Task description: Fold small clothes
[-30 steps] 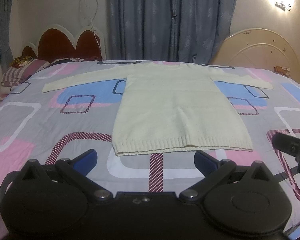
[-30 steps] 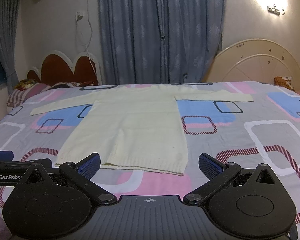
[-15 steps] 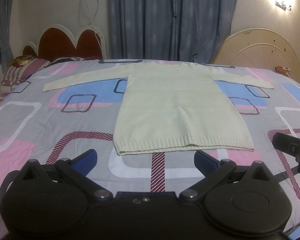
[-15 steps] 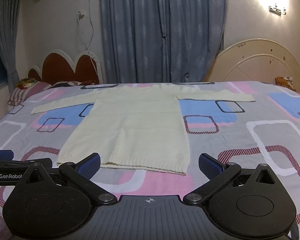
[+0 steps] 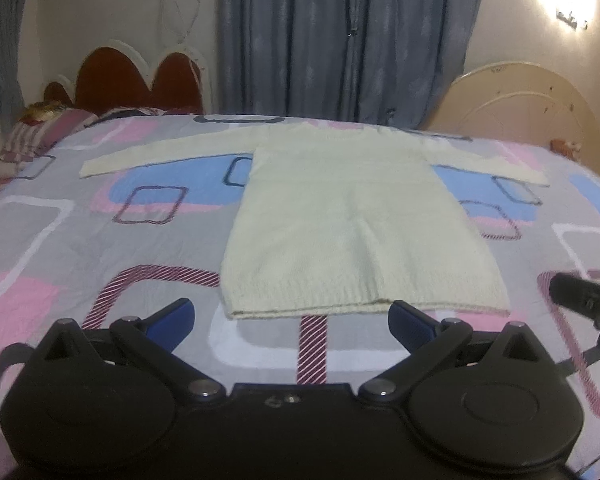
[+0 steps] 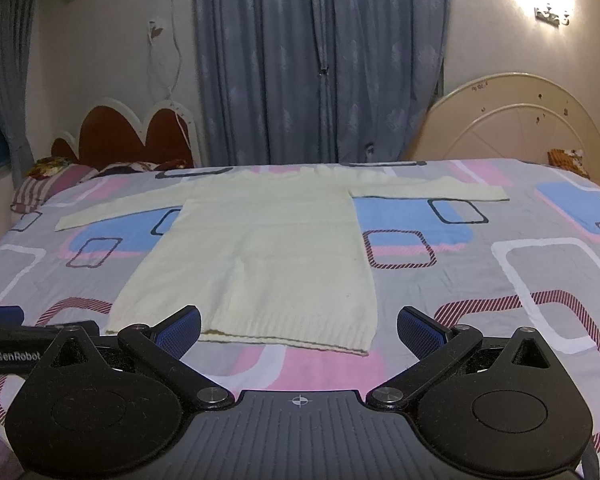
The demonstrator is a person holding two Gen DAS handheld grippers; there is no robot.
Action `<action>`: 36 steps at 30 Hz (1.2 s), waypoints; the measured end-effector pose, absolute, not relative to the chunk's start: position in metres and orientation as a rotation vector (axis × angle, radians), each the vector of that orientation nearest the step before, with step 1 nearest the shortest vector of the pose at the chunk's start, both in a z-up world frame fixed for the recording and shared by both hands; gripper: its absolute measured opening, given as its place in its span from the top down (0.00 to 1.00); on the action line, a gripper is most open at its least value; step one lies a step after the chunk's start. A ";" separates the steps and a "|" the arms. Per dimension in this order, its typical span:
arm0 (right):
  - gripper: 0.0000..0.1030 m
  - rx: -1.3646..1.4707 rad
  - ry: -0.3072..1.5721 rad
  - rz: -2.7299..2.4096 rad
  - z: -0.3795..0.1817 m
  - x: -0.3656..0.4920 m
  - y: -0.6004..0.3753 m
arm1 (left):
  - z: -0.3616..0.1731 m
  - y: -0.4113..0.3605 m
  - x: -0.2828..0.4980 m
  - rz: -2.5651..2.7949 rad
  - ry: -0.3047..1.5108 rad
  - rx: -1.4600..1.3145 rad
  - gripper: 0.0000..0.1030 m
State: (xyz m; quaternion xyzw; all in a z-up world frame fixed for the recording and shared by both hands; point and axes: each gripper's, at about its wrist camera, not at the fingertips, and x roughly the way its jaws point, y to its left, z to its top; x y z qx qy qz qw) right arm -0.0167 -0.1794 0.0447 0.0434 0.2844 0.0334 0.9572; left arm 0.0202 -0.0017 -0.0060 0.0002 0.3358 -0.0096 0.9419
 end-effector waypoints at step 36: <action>0.40 0.275 0.475 -0.271 0.004 0.280 -0.419 | -0.050 -0.031 0.298 0.026 0.587 0.087 0.03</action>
